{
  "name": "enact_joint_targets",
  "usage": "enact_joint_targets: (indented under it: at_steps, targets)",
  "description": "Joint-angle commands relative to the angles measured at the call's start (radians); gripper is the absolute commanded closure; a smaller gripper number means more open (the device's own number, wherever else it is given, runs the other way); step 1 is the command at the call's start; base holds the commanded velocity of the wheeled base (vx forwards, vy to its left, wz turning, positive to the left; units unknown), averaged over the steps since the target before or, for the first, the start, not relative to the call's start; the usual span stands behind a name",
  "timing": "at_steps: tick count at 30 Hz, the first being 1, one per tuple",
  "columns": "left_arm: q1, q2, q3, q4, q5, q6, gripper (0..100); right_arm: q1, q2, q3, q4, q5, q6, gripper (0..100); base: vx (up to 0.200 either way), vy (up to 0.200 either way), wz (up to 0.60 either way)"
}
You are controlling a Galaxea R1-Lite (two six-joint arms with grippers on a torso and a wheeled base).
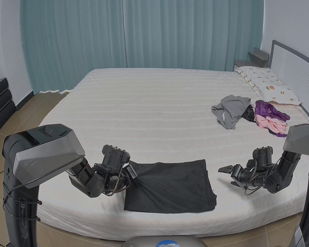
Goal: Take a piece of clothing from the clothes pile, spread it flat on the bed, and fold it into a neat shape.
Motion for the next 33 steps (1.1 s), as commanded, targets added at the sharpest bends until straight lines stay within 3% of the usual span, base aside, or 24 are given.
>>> enact_joint_targets:
  at_steps: [1, 4, 20, 21, 33]
  targets:
    - [-0.006, 0.000, 0.003, 0.000, 0.002, -0.001, 100, 0.000, 0.001, 0.000, -0.001, 0.001, 0.000, 0, 0.000, 0.200, 0.00]
    - [-0.010, 0.000, 0.006, 0.003, 0.002, -0.001, 100, 0.000, 0.001, 0.000, -0.001, 0.001, 0.000, 0, 0.000, 0.200, 0.00]
    - [-0.024, -0.006, -0.006, 0.062, 0.002, -0.036, 100, 0.000, 0.001, 0.000, -0.001, 0.001, 0.000, 0, 0.000, 0.000, 0.00]
    - [-0.024, -0.006, -0.006, 0.062, 0.002, -0.036, 0, 0.000, 0.001, 0.000, -0.001, 0.001, 0.000, 0, 0.000, 0.000, 0.00]
    - [-0.010, -0.033, -0.005, 0.058, -0.007, -0.049, 0, 0.004, 0.003, 0.003, -0.001, -0.001, -0.005, 0, 0.000, 0.000, 0.00]
